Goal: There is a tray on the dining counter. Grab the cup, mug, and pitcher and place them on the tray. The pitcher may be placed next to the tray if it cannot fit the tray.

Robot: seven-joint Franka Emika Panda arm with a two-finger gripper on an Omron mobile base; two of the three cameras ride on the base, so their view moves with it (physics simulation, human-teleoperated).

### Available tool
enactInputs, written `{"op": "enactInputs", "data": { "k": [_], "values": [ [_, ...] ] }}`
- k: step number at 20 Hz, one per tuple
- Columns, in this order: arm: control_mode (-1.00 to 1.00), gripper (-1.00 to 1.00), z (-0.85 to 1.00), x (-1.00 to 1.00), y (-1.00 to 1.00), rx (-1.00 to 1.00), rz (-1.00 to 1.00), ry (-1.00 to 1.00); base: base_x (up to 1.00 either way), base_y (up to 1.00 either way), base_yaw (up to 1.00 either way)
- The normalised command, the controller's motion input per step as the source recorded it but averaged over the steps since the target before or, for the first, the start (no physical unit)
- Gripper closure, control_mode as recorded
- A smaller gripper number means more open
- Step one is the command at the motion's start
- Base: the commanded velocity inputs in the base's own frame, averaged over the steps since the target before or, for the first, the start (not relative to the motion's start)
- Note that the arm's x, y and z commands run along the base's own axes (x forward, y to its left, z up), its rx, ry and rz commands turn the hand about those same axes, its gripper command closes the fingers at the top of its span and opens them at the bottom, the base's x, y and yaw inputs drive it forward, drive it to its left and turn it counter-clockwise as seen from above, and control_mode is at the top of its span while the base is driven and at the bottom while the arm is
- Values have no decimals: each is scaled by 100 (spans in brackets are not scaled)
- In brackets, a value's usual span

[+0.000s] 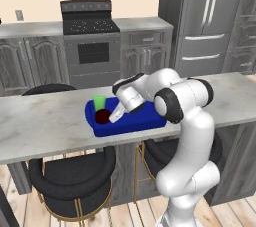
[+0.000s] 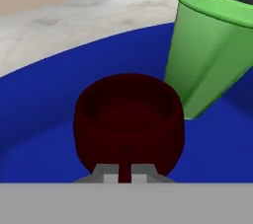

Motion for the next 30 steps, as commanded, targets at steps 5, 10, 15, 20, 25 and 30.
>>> {"op": "enactInputs", "data": {
  "k": [5,10,15,20,25,30],
  "values": [
    [-100,100,-14,8,5,0,4,0,0,0,0],
    [-100,100,0,0,1,0,1,0,0,0,0],
    [-100,100,0,0,0,0,0,0,0,0,0],
    [-100,100,0,0,0,0,0,0,0,0,0],
    [-100,-100,0,0,0,0,0,0,0,0,0],
    [-100,-100,0,0,0,0,0,0,0,0,0]
  ]
}}
